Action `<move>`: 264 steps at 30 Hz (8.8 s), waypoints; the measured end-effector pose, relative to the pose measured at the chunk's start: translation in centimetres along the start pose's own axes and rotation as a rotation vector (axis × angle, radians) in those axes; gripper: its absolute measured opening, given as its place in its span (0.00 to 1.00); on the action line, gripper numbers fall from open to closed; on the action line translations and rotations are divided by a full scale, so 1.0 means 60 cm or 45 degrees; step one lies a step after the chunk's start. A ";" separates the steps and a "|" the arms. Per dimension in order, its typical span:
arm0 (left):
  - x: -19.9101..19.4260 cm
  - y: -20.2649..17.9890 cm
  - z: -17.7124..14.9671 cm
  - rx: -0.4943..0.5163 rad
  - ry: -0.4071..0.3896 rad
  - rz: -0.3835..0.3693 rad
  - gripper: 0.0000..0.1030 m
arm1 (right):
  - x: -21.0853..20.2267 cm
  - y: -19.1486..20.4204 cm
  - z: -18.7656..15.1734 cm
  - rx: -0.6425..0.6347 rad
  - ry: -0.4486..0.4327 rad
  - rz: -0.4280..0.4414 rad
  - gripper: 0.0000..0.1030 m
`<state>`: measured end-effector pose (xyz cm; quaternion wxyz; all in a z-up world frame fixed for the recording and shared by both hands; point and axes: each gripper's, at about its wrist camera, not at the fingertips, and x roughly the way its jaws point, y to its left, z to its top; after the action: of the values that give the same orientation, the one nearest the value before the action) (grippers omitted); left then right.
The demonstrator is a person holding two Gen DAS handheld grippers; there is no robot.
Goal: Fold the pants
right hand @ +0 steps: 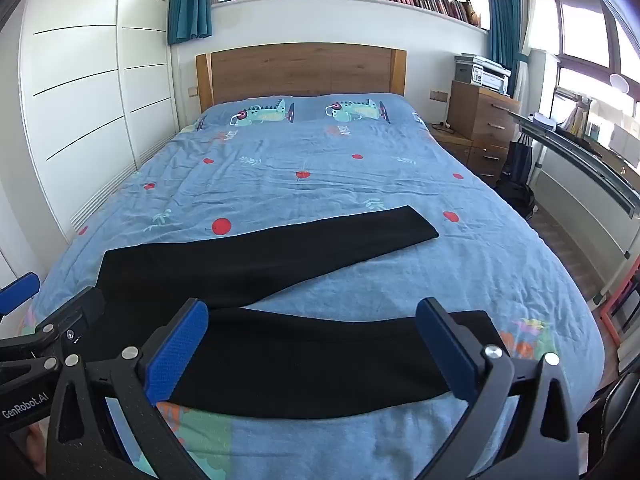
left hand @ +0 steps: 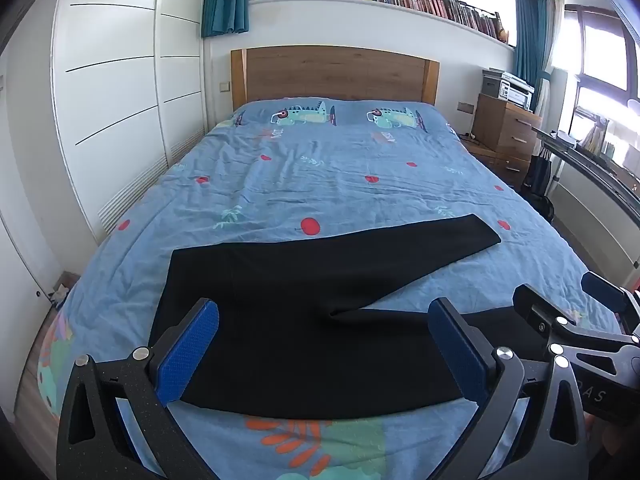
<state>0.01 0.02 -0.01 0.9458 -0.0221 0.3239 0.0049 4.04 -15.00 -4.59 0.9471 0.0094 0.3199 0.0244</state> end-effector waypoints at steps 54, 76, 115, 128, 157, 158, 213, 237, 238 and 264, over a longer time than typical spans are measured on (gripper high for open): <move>0.007 0.001 -0.011 -0.002 0.021 -0.019 0.99 | 0.006 -0.005 -0.013 -0.018 0.012 -0.008 1.00; 0.011 0.005 -0.014 -0.003 0.035 -0.022 0.99 | 0.005 -0.005 -0.018 -0.031 0.026 -0.014 1.00; 0.289 0.164 -0.015 -0.038 0.300 0.124 0.99 | 0.228 -0.062 -0.028 -0.046 0.209 -0.003 1.00; 0.489 0.200 0.043 0.145 0.623 0.102 0.99 | 0.480 -0.151 0.028 -0.042 0.449 -0.050 1.00; 0.677 0.302 0.082 0.494 1.263 -0.694 0.99 | 0.881 -0.141 0.222 -1.032 1.329 0.812 1.00; 0.679 0.310 0.084 0.472 1.275 -0.728 0.99 | 0.884 -0.139 0.224 -1.040 1.349 0.813 1.00; 0.285 0.238 0.012 0.459 0.702 -0.344 0.02 | 0.276 -0.242 0.055 -0.651 0.592 0.274 0.00; 0.287 0.240 -0.153 0.428 0.874 -0.194 0.02 | 0.229 -0.187 -0.183 -0.797 0.645 -0.101 0.00; 0.290 0.240 -0.156 0.426 0.876 -0.187 0.02 | 0.231 -0.186 -0.185 -0.792 0.653 -0.103 0.00; 0.294 0.222 -0.165 0.395 0.879 -0.138 0.05 | 0.250 -0.200 -0.204 -0.765 0.684 -0.222 0.00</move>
<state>7.57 12.79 -19.13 0.7720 0.1037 0.6188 -0.1020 9.03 -26.15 -23.79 0.7890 -0.3014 0.5340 0.0378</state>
